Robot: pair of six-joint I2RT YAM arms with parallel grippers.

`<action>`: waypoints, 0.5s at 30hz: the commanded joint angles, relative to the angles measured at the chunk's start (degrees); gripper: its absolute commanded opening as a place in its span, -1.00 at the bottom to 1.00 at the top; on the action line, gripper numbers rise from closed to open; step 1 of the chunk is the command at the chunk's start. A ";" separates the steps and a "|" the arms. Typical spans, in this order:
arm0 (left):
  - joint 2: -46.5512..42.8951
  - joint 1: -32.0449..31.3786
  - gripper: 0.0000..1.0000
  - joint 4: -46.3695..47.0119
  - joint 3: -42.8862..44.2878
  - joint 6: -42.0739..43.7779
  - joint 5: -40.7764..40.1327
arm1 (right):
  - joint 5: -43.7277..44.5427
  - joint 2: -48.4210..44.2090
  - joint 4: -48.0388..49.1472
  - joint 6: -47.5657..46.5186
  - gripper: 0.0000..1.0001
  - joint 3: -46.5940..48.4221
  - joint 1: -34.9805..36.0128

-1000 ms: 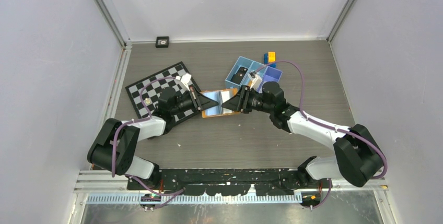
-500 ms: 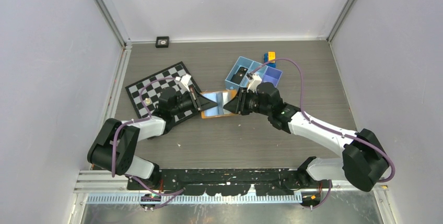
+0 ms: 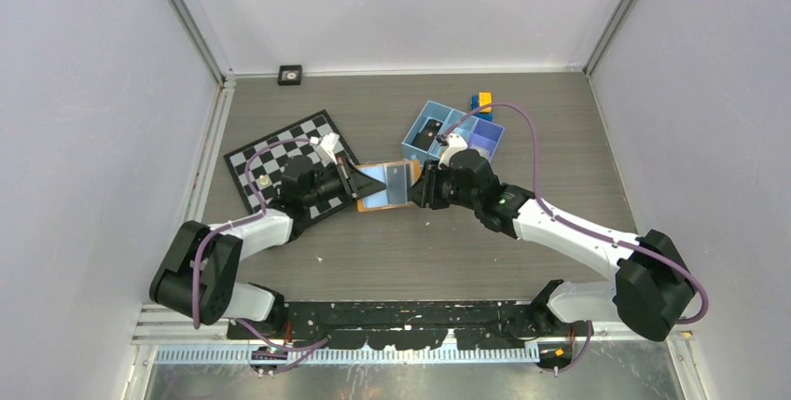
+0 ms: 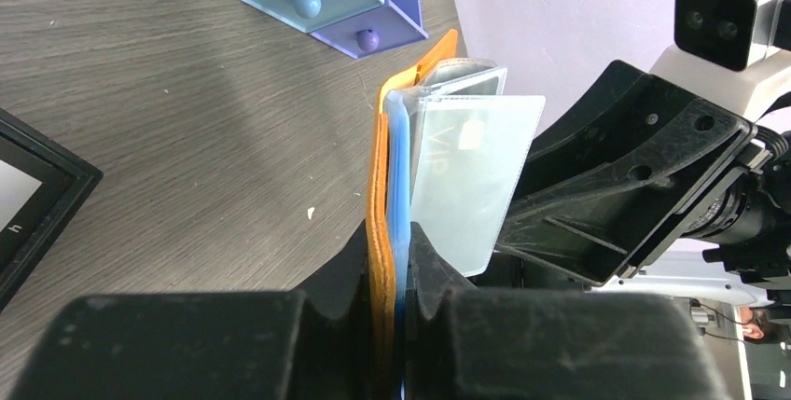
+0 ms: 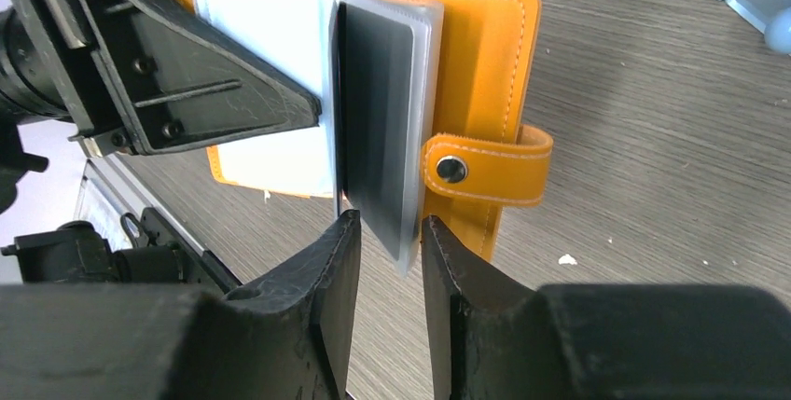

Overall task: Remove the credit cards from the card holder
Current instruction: Remove the credit card from the card holder.

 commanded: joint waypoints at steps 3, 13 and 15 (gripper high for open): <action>-3.23 -0.48 -1.00 -0.96 1.48 2.77 -1.28 | 2.02 0.44 -0.69 -2.06 -0.26 3.23 1.01; -0.36 -3.19 -1.00 -2.04 3.61 4.23 -1.02 | -1.32 -0.14 3.15 -2.10 -0.05 2.06 1.33; -0.09 -3.51 -1.00 -2.87 3.99 4.71 -1.16 | -1.09 0.04 2.70 -2.31 -0.03 2.23 1.28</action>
